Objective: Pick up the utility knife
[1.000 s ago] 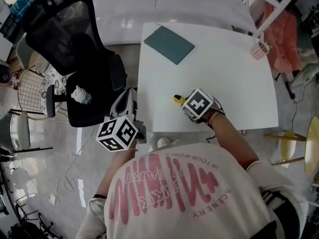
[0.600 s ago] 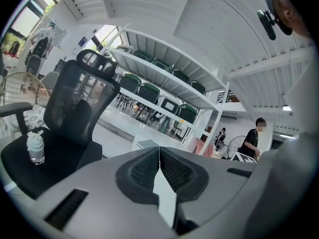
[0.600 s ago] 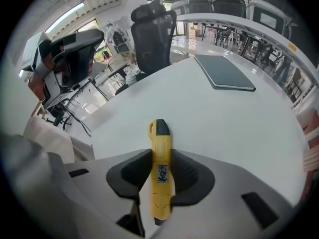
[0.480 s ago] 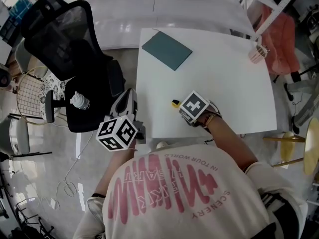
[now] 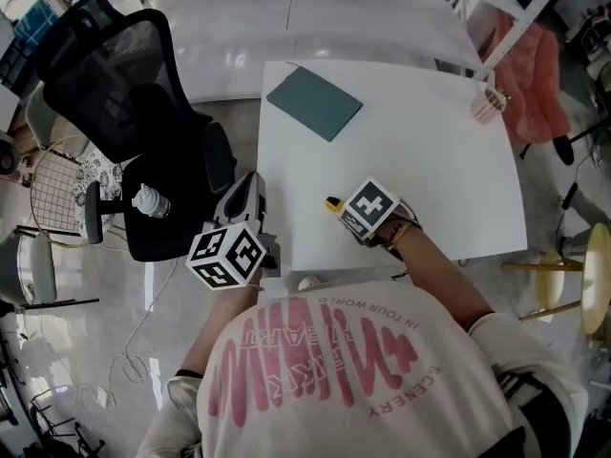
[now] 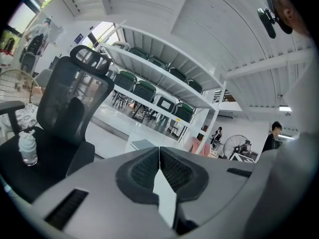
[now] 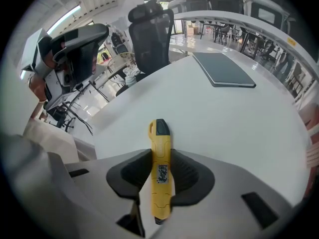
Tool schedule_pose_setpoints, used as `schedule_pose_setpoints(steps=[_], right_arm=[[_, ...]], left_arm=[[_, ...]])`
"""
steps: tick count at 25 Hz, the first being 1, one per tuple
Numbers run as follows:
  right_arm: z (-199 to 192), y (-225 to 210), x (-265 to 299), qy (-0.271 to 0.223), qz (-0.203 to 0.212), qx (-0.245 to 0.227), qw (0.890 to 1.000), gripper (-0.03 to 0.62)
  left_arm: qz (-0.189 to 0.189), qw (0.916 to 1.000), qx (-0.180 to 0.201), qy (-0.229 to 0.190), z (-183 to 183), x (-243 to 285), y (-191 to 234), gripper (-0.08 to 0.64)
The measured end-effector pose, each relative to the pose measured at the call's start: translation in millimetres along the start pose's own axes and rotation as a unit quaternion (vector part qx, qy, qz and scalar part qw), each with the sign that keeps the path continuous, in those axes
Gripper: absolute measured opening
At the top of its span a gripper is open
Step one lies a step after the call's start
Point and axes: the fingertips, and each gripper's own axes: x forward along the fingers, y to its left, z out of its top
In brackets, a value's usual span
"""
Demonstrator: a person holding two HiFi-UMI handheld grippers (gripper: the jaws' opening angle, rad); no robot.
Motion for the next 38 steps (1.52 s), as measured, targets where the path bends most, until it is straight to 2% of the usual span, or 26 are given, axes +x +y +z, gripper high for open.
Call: schedule_pose_setpoints(steps=[4,7,12,16,19,24,26,32,38], right_arm=[[0,1,-2,-0.001,0.014,0.014,1.000,0.130],[1,-2,-7,-0.017,0.010,0.031,0.999,0.129],[17,-6,-20,-0.091,0.008,0.075,0.993,0.129],[27,-14,-28,-0.153,0.005,0.127,0.980,0.129],[39,-20,-39,-0.211,-0.010,0.156,0.965,0.129],[68,-28,-66,-0.301,-0.039,0.173,0.937,0.129],[81,-30,-82,-0.339,-0.046,0.179,0.923,0.129],[104,-35,-144,-0.443,-0.068,0.205,0.870,0.129],[109,-39,-194,-0.505,-0.101,0.204,0.832,0.130]], left_arm=[[-0.002,1.0000,0.002,0.000,3,0,-3,0.025],[-0.006,1.0000,0.004,0.002,3,-1,-5,0.025],[-0.010,0.9999,0.004,-0.001,7,-5,-3,0.025],[-0.008,0.9999,0.008,0.000,10,-8,-3,0.025],[-0.009,0.9999,0.008,-0.003,12,-10,-2,0.025],[-0.021,0.9997,0.013,-0.009,16,-6,-7,0.025],[-0.027,0.9995,0.015,-0.010,19,-4,-10,0.025],[-0.040,0.9987,0.028,-0.011,28,4,-28,0.025],[-0.044,0.9980,0.040,-0.021,35,2,-38,0.025]])
